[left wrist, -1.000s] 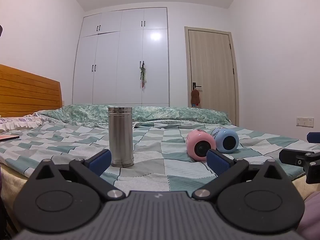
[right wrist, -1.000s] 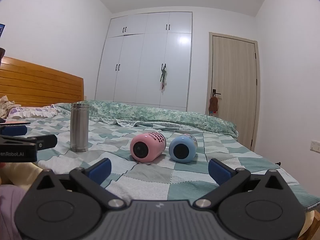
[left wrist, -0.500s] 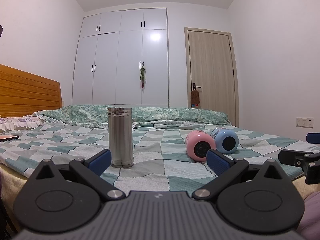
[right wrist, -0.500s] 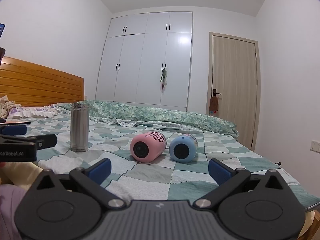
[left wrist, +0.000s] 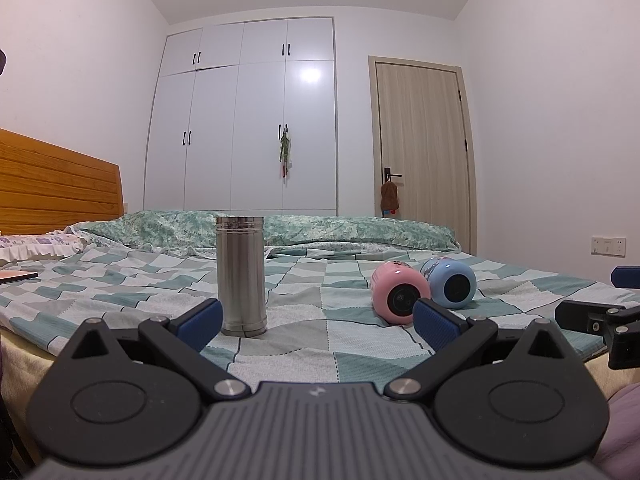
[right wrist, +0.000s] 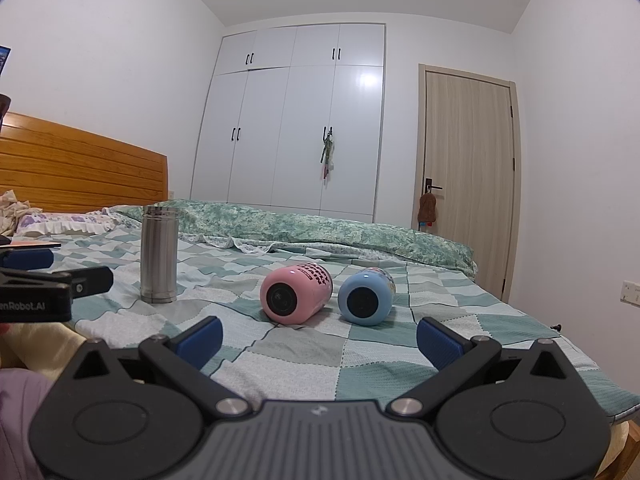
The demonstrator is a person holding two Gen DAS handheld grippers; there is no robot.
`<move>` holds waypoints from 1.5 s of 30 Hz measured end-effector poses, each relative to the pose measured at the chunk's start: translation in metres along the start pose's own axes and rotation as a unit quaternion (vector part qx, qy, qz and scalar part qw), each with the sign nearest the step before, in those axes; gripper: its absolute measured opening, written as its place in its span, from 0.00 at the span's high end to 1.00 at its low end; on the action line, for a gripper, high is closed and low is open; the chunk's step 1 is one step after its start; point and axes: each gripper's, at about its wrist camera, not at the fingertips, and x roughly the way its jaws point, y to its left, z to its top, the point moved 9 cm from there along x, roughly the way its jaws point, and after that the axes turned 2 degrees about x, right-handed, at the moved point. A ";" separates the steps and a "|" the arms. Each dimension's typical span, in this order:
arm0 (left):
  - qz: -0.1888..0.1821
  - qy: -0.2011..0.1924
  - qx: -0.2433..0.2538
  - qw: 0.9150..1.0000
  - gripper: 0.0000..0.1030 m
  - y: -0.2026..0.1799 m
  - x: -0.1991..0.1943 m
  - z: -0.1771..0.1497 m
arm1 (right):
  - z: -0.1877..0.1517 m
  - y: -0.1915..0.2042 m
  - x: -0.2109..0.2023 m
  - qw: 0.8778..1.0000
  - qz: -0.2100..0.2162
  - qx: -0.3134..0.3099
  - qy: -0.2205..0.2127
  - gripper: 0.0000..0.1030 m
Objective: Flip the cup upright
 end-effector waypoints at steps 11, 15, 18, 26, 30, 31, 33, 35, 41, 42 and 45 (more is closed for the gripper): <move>0.000 -0.001 0.000 1.000 0.00 0.000 0.000 0.000 | 0.000 0.000 0.000 1.000 0.000 -0.001 0.000 0.00; 0.000 -0.002 0.000 1.000 0.00 0.000 0.000 0.001 | 0.000 0.000 0.000 1.000 0.000 -0.001 0.000 0.00; 0.000 -0.002 -0.001 1.000 0.00 0.000 0.000 0.001 | 0.000 0.000 0.000 1.000 0.000 -0.001 0.000 0.00; -0.001 -0.004 -0.001 1.000 0.00 -0.001 -0.002 0.003 | 0.000 0.000 0.000 1.000 0.000 0.000 -0.001 0.00; -0.001 -0.005 -0.001 1.000 0.00 -0.001 -0.002 0.003 | 0.000 0.000 0.000 1.000 0.000 -0.001 -0.001 0.00; -0.001 -0.005 -0.001 1.000 0.00 -0.001 -0.002 0.004 | 0.000 0.000 0.000 1.000 0.000 -0.001 -0.001 0.00; -0.001 -0.005 -0.001 1.000 0.00 -0.001 -0.003 0.004 | 0.000 0.000 0.000 1.000 0.000 -0.001 -0.001 0.00; -0.001 -0.005 -0.001 1.000 0.00 -0.001 -0.003 0.004 | 0.000 0.000 0.000 1.000 0.000 -0.001 -0.001 0.00; 0.000 -0.005 -0.001 1.000 0.00 -0.002 -0.003 0.004 | 0.000 0.000 -0.001 1.000 0.000 -0.001 -0.001 0.00; -0.001 -0.005 -0.001 1.000 0.00 -0.001 -0.003 0.003 | 0.000 0.000 -0.001 1.000 0.000 -0.001 -0.001 0.00; -0.001 -0.005 -0.001 1.000 0.00 -0.001 -0.003 0.003 | -0.001 0.000 0.000 1.000 0.000 -0.001 -0.001 0.00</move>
